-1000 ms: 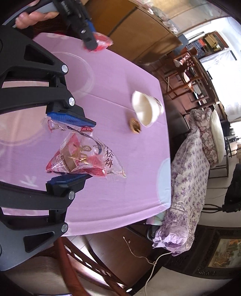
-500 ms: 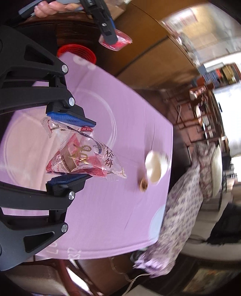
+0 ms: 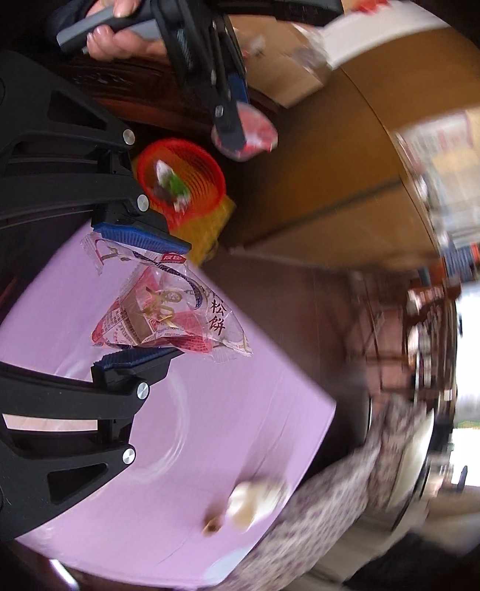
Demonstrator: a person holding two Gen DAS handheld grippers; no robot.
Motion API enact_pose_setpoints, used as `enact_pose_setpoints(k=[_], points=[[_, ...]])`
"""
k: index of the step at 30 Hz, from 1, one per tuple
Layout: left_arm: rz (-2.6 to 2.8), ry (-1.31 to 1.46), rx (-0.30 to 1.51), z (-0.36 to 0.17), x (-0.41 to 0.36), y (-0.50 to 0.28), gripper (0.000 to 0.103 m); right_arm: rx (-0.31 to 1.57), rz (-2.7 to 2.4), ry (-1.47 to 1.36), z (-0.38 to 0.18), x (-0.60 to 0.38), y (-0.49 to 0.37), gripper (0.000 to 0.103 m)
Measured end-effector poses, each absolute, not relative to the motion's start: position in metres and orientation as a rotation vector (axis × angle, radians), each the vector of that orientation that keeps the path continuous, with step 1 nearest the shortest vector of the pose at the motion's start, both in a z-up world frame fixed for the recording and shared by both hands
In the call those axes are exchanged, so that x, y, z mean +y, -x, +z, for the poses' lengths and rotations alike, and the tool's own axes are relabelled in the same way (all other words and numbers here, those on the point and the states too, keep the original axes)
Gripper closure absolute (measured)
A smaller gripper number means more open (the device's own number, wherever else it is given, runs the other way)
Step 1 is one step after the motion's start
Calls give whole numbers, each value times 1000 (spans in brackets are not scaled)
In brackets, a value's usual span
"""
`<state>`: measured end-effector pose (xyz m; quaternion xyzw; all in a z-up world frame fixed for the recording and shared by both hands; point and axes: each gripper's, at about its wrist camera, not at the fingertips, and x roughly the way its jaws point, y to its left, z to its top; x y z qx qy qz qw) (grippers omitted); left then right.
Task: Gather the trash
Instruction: 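Carry the cup and packet over the red wastebasket with both grippers, then open both grippers to drop the cup and packet into the wastebasket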
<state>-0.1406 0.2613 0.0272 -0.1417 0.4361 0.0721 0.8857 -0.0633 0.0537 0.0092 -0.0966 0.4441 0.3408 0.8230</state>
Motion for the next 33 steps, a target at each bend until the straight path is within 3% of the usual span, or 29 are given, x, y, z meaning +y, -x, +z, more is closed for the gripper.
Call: enact_pose_setpoints(k=[14,24,26,28,33], points=[[422,462,1052,-70,413,185,48,1080,1112,594,-48,243,86,54],[469,542,1087,-111,449,173,48,1176,1202,771,-110,306,96,53],[465,562,1098,-116,454,169,46,1157,1198,772,-115,305,102,44],[473,586,1099,-119,457,166,28,1091,1184,757,-117,304,106,24],[484,585,1090,-117,457,166,28,1105,1164,720,-117,301,99,21]])
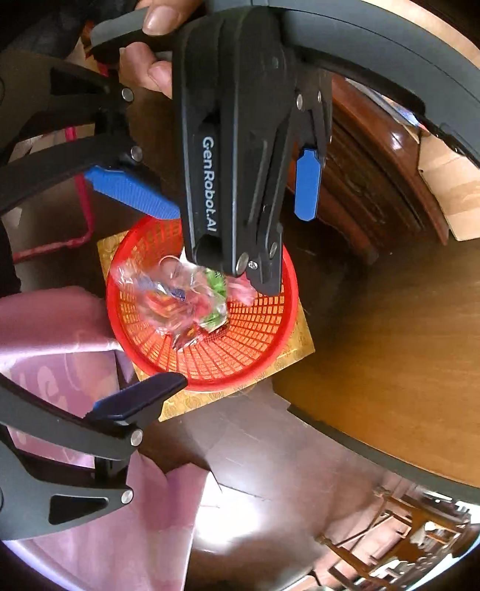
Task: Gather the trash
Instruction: 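Open both grippers to drop the cup and packet into the wastebasket, then move both open tools back over the table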
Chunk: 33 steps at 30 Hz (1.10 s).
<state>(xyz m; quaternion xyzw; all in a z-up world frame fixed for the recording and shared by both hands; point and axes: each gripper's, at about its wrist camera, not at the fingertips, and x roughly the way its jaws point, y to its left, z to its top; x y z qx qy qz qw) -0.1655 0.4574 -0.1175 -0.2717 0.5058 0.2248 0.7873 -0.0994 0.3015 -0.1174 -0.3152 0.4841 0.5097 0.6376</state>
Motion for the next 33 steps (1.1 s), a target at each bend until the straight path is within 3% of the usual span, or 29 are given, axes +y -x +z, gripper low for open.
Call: enact_pose_setpoints(k=[14,33], points=[[439,519,1055,-73,419,154,26,1010,1078,551,-56,222,73,21],[211,304,1021,-5,259,81,18,890,690,269,-16,-1,24,21]])
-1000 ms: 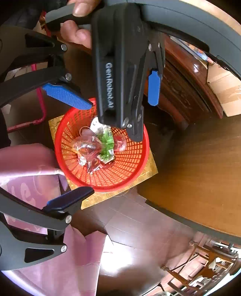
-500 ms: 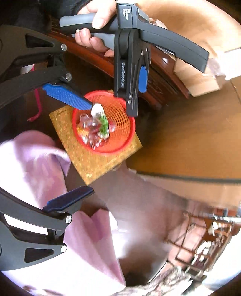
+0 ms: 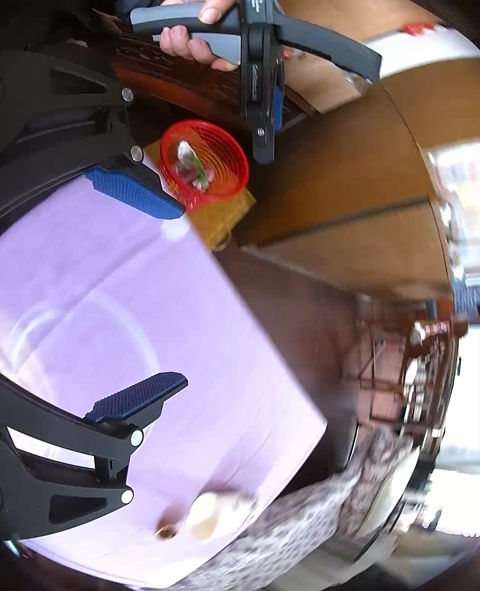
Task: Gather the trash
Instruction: 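Move both open tools back over the table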
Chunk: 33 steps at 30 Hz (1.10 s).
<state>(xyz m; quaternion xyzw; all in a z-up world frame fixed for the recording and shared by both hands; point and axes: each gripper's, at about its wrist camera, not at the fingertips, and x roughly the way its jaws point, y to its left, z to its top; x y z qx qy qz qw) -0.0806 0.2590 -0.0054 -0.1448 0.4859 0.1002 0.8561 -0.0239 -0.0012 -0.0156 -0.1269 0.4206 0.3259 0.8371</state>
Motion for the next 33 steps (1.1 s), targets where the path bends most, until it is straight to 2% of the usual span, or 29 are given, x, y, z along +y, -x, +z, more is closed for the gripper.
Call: enact_pose_setpoints(k=[18,33], points=[[4,160,1043,-6,101,-9,15,875,261,8,-48,-184,-55,21],[-76,111,1059,-27,30,-66,15,864,230,48,-65,-209,-98,21]])
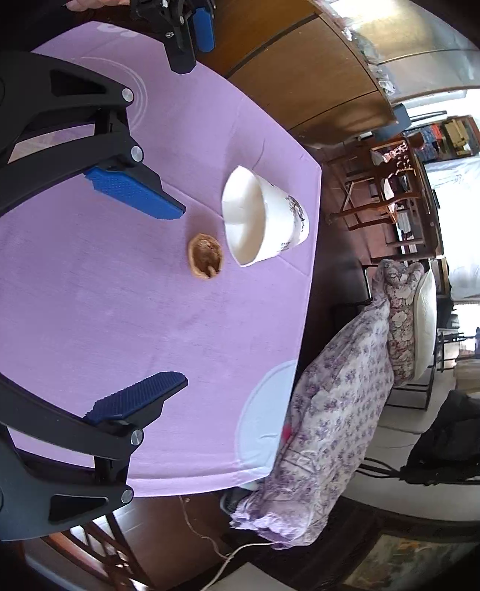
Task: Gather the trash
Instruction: 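Move both open tools back over the table, then grasp the walnut shell with the right gripper and lift it, then grasp the white paper cup with the left gripper while the right gripper holds the shell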
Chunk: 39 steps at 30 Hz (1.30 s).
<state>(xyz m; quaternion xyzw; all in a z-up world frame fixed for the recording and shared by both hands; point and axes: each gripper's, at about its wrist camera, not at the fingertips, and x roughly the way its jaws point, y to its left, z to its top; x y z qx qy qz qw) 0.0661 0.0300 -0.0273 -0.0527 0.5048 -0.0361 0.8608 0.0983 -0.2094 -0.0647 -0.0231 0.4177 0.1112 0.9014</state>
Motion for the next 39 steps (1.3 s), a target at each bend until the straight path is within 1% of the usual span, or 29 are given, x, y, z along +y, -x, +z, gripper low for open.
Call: enact_pose_setpoints(k=[3,6,12,14,16,17,26,33,35,36,39], points=[[-78,117,1069,-32,28,-73,15,869,254,67,-69,-200,-107,22],[-78,118,1083,-38,29,-77,15,879,270,83,-74,-192,-113,24],[-71,128,1102,-45,35,-79,15,897,287,86,-84,-177,-126,36],[-69,129,1100,-44,35,-79,15,904,298,94,-85,-172,-126,47],[-70,125,1100,-44,36,-79,15,903,297,100,-86,-172,-126,64],[-71,123,1102,-44,35,-80,15,904,298,94,-86,-173,-125,68],[-108,105,1090,-34,10,-96,15,885,295,26,-69,-210,-105,68],[-119,97,1085,-31,-18,-120,15,878,286,-7,-66,-230,-108,68],[-126,127,1093,-29,-24,-129,10,884,287,-12,-68,-234,-109,68],[-130,149,1101,-28,-28,-135,6,891,293,-21,-69,-237,-109,68],[-120,185,1120,-25,-39,-154,6,891,303,-43,-69,-243,-111,68]])
